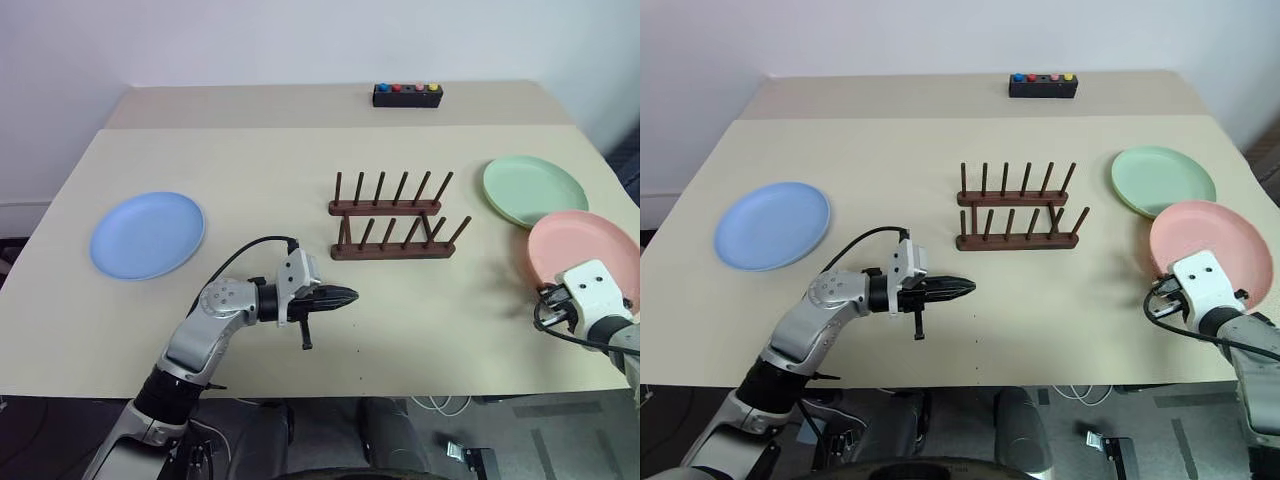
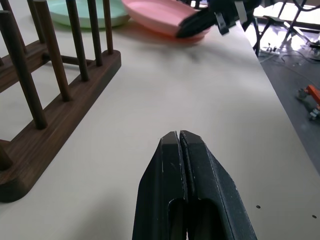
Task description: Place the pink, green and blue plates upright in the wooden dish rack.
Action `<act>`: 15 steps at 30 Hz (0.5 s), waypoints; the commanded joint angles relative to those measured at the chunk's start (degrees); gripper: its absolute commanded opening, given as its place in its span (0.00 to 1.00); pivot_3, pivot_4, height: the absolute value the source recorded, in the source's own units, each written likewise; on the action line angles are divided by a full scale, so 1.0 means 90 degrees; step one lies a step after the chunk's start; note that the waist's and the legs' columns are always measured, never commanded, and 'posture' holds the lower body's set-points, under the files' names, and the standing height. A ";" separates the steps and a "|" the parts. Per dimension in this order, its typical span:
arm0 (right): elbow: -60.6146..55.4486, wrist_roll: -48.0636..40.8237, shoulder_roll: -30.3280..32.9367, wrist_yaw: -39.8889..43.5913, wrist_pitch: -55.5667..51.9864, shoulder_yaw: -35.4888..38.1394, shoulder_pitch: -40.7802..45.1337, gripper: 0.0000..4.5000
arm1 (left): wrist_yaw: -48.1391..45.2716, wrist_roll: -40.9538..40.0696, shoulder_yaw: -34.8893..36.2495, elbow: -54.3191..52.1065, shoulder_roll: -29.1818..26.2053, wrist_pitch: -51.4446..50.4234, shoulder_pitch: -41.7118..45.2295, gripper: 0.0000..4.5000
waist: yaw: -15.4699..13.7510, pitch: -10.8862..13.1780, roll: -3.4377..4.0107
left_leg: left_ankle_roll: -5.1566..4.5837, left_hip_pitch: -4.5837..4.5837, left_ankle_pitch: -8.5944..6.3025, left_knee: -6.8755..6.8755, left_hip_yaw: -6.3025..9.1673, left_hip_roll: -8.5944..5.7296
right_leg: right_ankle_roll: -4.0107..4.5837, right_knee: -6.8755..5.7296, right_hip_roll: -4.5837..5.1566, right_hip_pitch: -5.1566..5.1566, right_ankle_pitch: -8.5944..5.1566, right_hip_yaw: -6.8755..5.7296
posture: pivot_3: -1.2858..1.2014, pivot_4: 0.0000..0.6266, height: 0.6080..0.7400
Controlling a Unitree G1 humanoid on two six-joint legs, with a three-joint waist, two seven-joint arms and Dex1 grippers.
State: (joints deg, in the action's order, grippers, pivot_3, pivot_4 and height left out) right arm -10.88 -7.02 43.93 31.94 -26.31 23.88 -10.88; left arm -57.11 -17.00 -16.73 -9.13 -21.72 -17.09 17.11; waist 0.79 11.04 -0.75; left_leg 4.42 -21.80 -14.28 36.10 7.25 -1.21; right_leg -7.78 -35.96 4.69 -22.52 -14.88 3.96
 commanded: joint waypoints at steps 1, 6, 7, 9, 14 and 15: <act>-0.0281 0.0031 0.0050 -0.0023 -0.0050 0.0167 -0.0119 0.01 | -0.0003 -0.0088 -0.0007 -0.0142 0.0040 0.0049 -0.0012 0.00 | 0.0000 0.0000 0.0002 | 0.0000 -0.0001 0.0000 0.0000 0.0000 0.0000 | 0.0000 0.0001 0.0000 0.0000 0.0000 0.0000 | 0.52 0.24 1.00; -0.0994 0.0158 0.0257 0.0080 -0.0007 0.0440 -0.0488 0.01 | 0.0014 -0.0055 -0.0018 -0.0065 0.0091 0.0134 -0.0008 0.00 | -0.0008 -0.0001 0.0003 | 0.0000 -0.0006 0.0000 0.0001 0.0000 0.0000 | 0.0000 0.0002 0.0000 -0.0004 0.0000 0.0000 | 0.52 0.24 1.00; -0.1169 0.0165 0.0316 0.0136 -0.0007 0.0534 -0.0551 0.01 | 0.0008 -0.0046 -0.0016 -0.0039 0.0094 0.0155 0.0003 0.00 | -0.0008 -0.0001 0.0003 | 0.0000 -0.0008 0.0000 0.0002 0.0000 0.0000 | 0.0000 0.0002 0.0000 -0.0005 0.0000 0.0000 | 0.52 0.24 1.00; -0.1523 0.0223 0.0483 0.0302 0.0101 0.0724 -0.0679 0.01 | 0.0002 -0.0019 -0.0007 0.0019 0.0096 0.0221 0.0027 0.00 | 0.0005 -0.0002 0.0007 | 0.0000 -0.0013 0.0000 0.0003 -0.0001 0.0000 | -0.0001 0.0002 0.0000 -0.0011 0.0000 0.0000 | 0.52 0.24 1.00; -0.2227 -0.0508 0.0912 0.0842 0.0026 0.1401 -0.0019 0.01 | -0.0020 0.0039 -0.0012 0.0226 0.0126 0.0422 0.0087 0.00 | 0.0024 0.0000 0.0006 | 0.0000 -0.0025 0.0000 0.0005 0.0000 0.0000 | -0.0002 0.0000 -0.0001 -0.0022 0.0001 0.0000 | 0.52 0.24 1.00; -0.2255 -0.0905 0.0916 0.0823 -0.0136 0.1463 0.0457 0.01 | -0.0010 0.0060 -0.0021 0.0283 0.0151 0.0481 0.0104 0.00 | 0.0038 0.0002 0.0004 | 0.0000 -0.0028 0.0000 0.0008 -0.0001 0.0000 | -0.0001 0.0001 0.0000 -0.0023 0.0001 0.0000 | 0.52 0.24 1.00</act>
State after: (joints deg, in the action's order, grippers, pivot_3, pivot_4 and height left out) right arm -27.83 -11.22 50.81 39.16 -27.33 33.35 -10.20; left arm -57.13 -16.61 -17.11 -6.15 -20.93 -14.33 17.24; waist 1.13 11.05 -0.71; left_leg 4.42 -22.06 -14.28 36.20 7.23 -1.21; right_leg -7.76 -35.95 4.68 -22.74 -14.85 3.97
